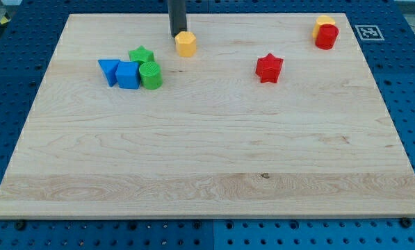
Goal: Move yellow hexagon closer to the blue triangle
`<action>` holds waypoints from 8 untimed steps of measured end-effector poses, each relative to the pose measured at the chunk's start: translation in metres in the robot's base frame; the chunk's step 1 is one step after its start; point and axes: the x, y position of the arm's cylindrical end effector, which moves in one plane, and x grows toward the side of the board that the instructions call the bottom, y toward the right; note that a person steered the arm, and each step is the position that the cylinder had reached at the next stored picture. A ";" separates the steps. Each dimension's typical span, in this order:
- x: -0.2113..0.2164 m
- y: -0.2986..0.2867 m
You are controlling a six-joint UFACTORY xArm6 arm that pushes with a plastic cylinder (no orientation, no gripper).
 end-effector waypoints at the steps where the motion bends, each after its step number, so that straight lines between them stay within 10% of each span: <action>1: -0.001 0.025; 4: 0.050 0.062; 8: 0.012 -0.054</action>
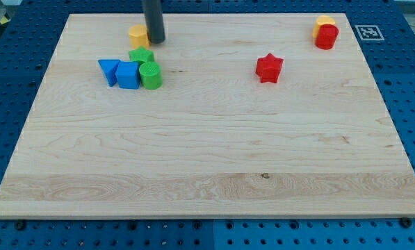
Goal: Move yellow hexagon closer to the blue triangle
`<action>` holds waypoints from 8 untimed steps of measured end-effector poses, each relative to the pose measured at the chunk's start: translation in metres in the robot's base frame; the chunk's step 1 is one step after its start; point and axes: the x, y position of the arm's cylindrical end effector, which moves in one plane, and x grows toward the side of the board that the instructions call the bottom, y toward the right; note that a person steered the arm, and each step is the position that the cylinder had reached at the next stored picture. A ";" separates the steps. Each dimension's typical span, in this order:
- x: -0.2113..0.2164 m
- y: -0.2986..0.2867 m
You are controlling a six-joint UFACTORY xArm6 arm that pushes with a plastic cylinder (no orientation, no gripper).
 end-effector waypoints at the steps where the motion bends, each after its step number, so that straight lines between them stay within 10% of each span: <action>1: -0.004 -0.026; 8: -0.013 -0.108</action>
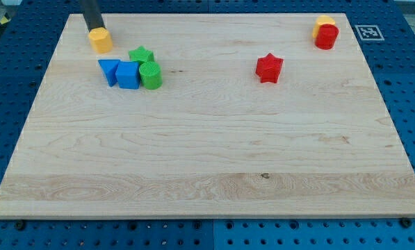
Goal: Move yellow hexagon closer to the blue triangle
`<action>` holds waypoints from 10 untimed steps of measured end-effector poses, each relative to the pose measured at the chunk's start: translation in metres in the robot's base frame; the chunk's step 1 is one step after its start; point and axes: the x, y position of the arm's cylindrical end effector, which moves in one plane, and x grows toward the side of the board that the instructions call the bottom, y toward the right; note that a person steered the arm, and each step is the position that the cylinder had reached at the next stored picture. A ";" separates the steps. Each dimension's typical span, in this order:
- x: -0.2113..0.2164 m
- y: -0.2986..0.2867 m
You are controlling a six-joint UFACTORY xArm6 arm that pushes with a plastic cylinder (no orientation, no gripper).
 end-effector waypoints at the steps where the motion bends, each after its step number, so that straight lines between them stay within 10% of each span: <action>1: 0.005 0.000; 10: 0.051 0.011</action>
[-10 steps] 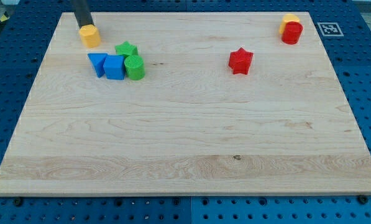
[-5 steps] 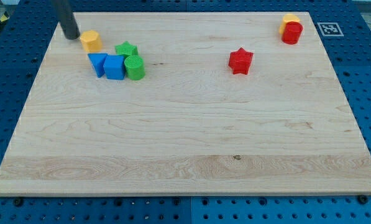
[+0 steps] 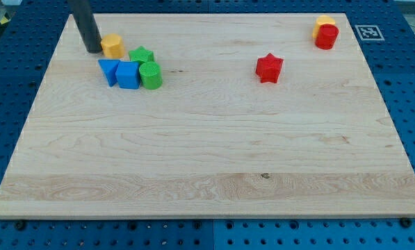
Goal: Move yellow hexagon closer to the blue triangle
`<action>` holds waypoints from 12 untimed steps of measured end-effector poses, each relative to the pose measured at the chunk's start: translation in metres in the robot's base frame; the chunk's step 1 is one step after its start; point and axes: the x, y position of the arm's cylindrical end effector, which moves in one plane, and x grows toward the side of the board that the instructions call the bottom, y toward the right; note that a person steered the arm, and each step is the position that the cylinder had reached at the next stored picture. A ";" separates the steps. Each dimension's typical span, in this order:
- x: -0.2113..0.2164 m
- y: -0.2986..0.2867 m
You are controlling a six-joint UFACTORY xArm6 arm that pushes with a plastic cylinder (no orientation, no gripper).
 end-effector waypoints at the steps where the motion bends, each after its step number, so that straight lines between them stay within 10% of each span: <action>1: 0.000 0.004; 12: -0.027 0.032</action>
